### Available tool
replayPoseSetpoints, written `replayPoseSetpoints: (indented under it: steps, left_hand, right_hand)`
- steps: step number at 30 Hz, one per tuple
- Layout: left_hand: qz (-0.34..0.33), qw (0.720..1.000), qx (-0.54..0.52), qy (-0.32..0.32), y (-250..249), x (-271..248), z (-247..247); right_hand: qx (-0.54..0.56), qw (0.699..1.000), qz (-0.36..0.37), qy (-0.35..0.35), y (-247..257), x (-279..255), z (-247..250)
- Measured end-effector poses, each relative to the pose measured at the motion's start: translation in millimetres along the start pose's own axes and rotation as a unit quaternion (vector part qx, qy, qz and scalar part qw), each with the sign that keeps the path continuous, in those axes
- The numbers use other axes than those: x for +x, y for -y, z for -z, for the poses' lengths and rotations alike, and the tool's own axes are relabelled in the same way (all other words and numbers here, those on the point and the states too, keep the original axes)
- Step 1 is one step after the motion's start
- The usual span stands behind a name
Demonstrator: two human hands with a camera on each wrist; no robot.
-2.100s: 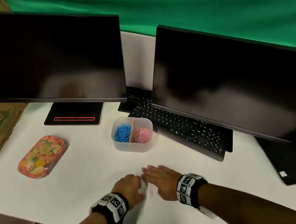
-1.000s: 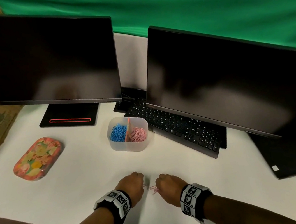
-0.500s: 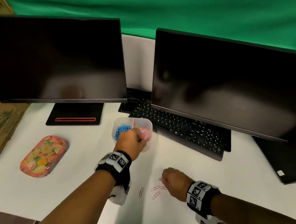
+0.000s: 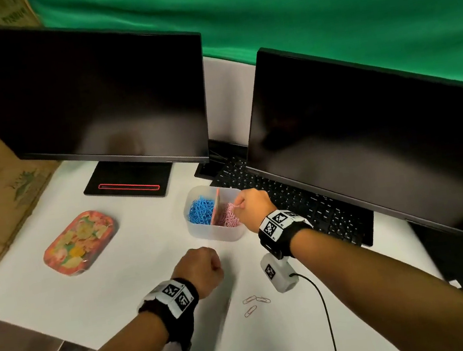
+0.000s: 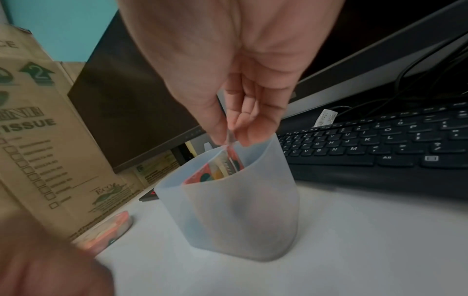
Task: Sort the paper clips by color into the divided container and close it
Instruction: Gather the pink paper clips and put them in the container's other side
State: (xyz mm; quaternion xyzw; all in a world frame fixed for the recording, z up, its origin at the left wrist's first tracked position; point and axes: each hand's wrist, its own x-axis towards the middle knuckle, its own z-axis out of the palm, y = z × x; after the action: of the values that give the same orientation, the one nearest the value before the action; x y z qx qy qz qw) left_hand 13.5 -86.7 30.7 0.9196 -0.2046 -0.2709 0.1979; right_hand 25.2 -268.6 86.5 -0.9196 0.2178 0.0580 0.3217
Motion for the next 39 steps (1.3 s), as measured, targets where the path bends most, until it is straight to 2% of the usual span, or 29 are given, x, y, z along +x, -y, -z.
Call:
replayPoseSetpoints:
  steps: [3,6,8,11,13,16,20,26,29,33,35,37,39]
  left_hand:
    - [0.006,0.996,0.051,0.074,3.0,-12.0,-23.9]
    - [-0.005,0.990,0.102,0.093,3.2,-14.8,-38.7]
    - [-0.021,0.989,0.118,0.083,2.9,-14.1,-45.0]
    - [-0.034,0.987,0.135,0.080,1.5,-11.2,-50.2]
    - [-0.038,0.985,0.148,0.079,-0.2,-9.6,-52.6]
    - [-0.044,0.982,0.169,0.076,-1.7,-11.0,-57.6]
    - [-0.059,0.981,0.170,0.067,1.2,-14.9,-59.7]
    - [-0.059,0.997,0.027,0.030,8.5,-12.4,-43.7]
    - [-0.042,0.998,-0.037,0.009,13.9,-9.3,-39.5]
    - [-0.015,0.993,-0.119,0.009,18.3,-4.7,-38.7]
    - [0.005,0.982,-0.184,0.030,13.9,-3.2,-39.0]
    - [0.027,0.967,-0.248,0.053,4.4,-3.0,-39.8]
    - [0.009,0.970,-0.232,0.070,-5.4,-1.1,-43.5]
  right_hand:
    - [-0.014,1.000,0.009,0.016,1.2,0.1,-1.9]
    - [-0.062,0.993,0.099,0.027,-21.8,-21.7,-5.8]
    - [-0.113,0.979,0.147,0.081,-45.8,-45.2,-13.3]
    - [-0.181,0.952,0.156,0.191,-83.3,-80.0,-31.9]
    - [-0.209,0.935,0.173,0.229,-98.3,-98.0,-45.9]
    - [-0.239,0.917,0.210,0.240,-101.3,-111.3,-64.1]
    - [-0.282,0.898,0.253,0.222,-94.3,-112.4,-81.2]
    - [-0.311,0.885,0.246,0.243,-76.5,-107.0,-93.2]
    - [-0.304,0.886,0.239,0.257,-70.8,-107.9,-92.7]
    - [-0.289,0.899,0.234,0.231,-74.7,-103.5,-93.3]
    - [-0.237,0.930,0.196,0.203,-78.5,-97.2,-88.9]
    - [-0.121,0.973,0.123,0.154,-87.0,-90.2,-78.1]
    - [-0.031,0.994,0.056,0.091,-97.0,-85.6,-60.9]
